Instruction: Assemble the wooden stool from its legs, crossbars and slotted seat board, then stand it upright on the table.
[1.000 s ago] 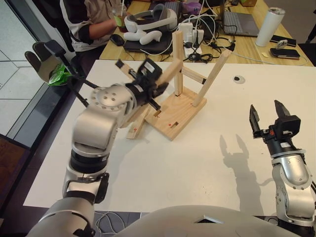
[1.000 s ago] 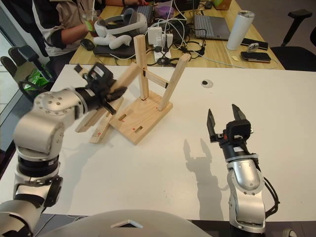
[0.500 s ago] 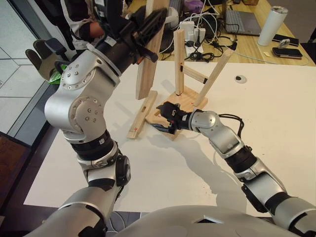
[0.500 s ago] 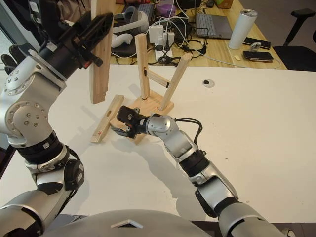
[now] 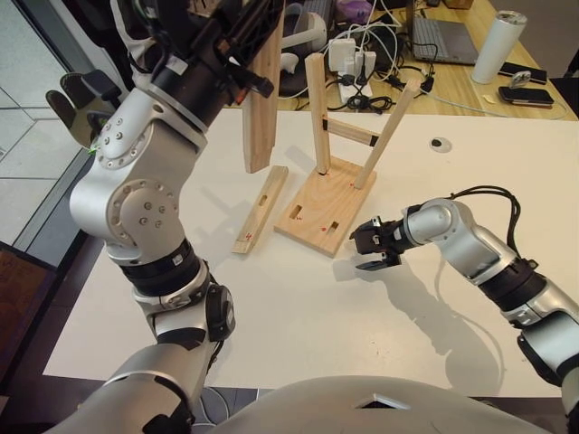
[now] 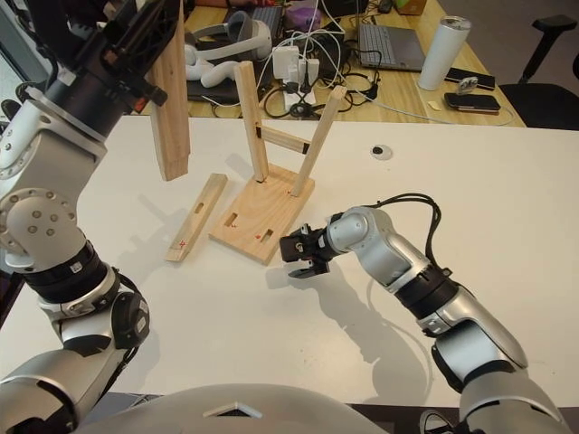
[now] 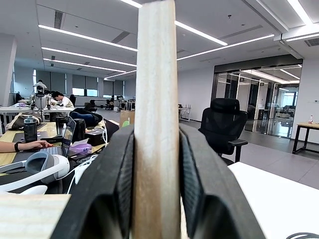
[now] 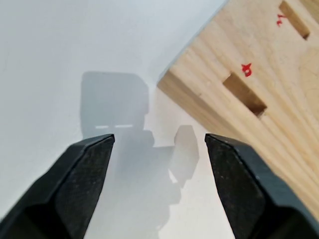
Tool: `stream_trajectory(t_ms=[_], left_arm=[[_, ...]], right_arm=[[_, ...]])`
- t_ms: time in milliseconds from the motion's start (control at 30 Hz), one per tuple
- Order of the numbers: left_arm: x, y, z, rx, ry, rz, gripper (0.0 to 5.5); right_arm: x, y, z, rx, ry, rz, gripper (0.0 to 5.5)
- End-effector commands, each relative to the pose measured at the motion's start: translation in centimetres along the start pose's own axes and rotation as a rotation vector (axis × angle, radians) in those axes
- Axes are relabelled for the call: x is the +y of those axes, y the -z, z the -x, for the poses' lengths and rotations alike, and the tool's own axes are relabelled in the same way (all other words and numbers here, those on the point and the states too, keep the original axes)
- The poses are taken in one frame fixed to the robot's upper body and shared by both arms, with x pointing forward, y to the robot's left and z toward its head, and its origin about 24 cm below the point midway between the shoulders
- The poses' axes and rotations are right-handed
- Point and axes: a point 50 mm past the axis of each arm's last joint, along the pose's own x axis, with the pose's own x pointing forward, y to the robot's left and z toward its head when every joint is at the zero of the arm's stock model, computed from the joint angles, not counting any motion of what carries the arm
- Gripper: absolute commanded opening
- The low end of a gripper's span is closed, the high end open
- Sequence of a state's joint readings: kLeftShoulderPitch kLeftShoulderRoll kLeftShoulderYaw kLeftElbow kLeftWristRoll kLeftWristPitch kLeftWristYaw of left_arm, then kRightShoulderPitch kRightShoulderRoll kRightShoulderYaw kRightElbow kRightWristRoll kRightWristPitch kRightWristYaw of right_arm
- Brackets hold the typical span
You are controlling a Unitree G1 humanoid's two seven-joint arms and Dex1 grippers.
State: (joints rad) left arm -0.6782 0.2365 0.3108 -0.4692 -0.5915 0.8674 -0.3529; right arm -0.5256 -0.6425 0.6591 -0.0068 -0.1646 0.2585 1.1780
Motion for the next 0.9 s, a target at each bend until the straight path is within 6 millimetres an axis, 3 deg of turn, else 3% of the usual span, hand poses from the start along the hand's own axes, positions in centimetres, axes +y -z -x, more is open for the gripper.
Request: stream_trajectory(t_ms=[33, 100, 167, 200, 300, 400, 467, 633, 767, 900], left_arm=[[-0.1, -0.2, 0.1, -0.007, 0.010, -0.013, 1.03], [-0.2, -0.3, 0.2, -0.008, 0.008, -0.012, 1.03], [-0.2, -0.3, 0.1, -0.014, 0.004, -0.007, 1.03], [-0.3, -0.2, -0.1, -0.023, -0.001, 0.004, 1.03], [-0.5, 0.3, -1.1, -0.069, -0.043, 0.060, 1.03], [-1.3, 1.3, -2.1, -0.080, -0.059, 0.105, 1.03], [-2.0, 2.1, -1.9, -0.070, -0.050, 0.133, 1.03], [-2.5, 3.1, -0.5, -0.071, -0.051, 0.195, 1.03], [-2.5, 2.5, -0.3, -0.121, -0.023, 0.243, 1.03], [-2.4, 2.1, -0.2, -0.155, 0.007, 0.276, 1.03]], right_arm=[[0.2, 1.4, 2.6, 0.056, -0.001, 0.016, 3.39], [-1.3, 0.1, 3.4, -0.027, 0.104, 0.011, 3.39], [-3.7, -3.1, 3.3, -0.226, 0.267, -0.025, 3.39], [-4.7, -4.7, 2.7, -0.330, 0.332, -0.077, 3.39], [-6.1, -7.5, -2.3, -0.456, 0.393, -0.250, 3.39], [-4.8, -6.2, -7.1, -0.260, 0.258, -0.283, 3.39], [-3.5, -4.0, -7.7, -0.129, 0.119, -0.239, 3.39], [-1.5, -0.4, -4.7, -0.031, -0.077, -0.160, 3.39], [0.1, 1.9, -1.2, 0.011, -0.137, -0.128, 3.39], [0.0, 2.1, 1.8, -0.059, -0.046, -0.159, 3.39]])
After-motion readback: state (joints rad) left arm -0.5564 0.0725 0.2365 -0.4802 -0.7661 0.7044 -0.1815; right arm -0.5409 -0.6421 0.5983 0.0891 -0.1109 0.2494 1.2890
